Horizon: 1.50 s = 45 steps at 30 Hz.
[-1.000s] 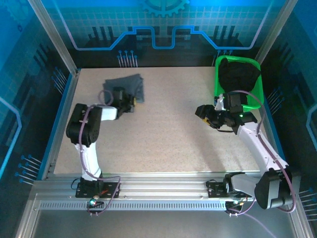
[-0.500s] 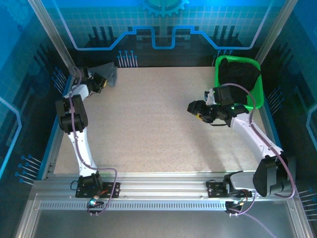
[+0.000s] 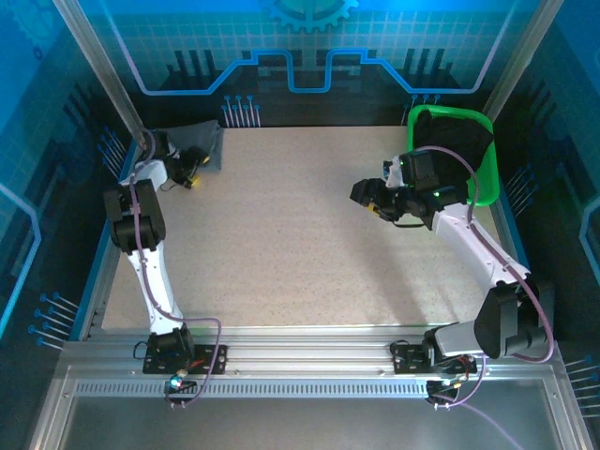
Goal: Fold and stack the t-shirts
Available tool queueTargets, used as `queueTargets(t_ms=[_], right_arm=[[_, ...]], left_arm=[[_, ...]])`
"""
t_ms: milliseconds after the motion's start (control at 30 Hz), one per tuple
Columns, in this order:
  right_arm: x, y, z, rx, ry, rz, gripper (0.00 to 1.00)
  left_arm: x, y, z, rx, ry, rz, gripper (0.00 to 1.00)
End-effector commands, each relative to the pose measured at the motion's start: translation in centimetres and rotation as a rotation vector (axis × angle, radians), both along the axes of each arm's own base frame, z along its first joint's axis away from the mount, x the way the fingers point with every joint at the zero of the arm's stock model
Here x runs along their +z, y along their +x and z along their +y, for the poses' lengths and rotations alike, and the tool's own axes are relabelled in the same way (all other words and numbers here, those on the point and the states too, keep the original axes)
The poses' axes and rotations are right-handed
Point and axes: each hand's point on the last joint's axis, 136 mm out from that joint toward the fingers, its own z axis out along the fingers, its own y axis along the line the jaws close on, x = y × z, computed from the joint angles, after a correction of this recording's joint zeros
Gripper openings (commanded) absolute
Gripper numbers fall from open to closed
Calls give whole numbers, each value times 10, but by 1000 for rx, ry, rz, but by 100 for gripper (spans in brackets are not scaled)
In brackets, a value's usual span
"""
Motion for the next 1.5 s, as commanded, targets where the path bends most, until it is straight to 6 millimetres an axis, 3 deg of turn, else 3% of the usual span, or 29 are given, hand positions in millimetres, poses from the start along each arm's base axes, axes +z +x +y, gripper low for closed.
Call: queueTargets(t_ms=[0,33,67,200,333,467,567,667,767,900,1033,1200,1333,1400,1467], right_arm=[[73,23,3,-28,89,-229,70],[84,25,-2,-47,90,-258,88],[95,27,-5,-61,96,-285,100],[137,36,-25,-110,137,-395,100],[158,40,-44,-143,38,-445,100],[148,30,-85,-272,-196,-434,100],[111,23,-124,-365,-437,-361,100],[60,22,-151,-386,-551,-386,100],[-8,8,-172,-391,-718,-397,100],[-59,-6,-175,-357,-794,-394,100],[-75,4,-170,-307,-843,-476,100],[-86,38,-167,-277,-815,-539,100],[-100,62,-168,-229,-859,-536,100],[-109,66,-168,-207,-839,-518,100],[-109,62,-156,-157,-824,-575,100]], left_arm=[[111,-29,-24,44,42,-155,99],[130,-41,-32,54,51,-186,99],[144,-52,-40,59,56,-207,99],[193,-107,-79,21,89,-391,99],[192,-177,-79,102,238,-312,99],[175,-244,-54,250,472,-156,99],[169,-279,-33,306,701,-103,99],[148,-281,-36,161,847,-173,99],[126,-285,-42,31,946,-227,99],[102,-279,-67,-112,937,-365,99],[76,-266,-58,-69,942,-343,99],[54,-219,-57,-115,936,-336,99],[59,-181,-45,-93,953,-397,99],[49,-173,-38,-100,926,-348,99],[53,-173,-50,-144,923,-416,99]])
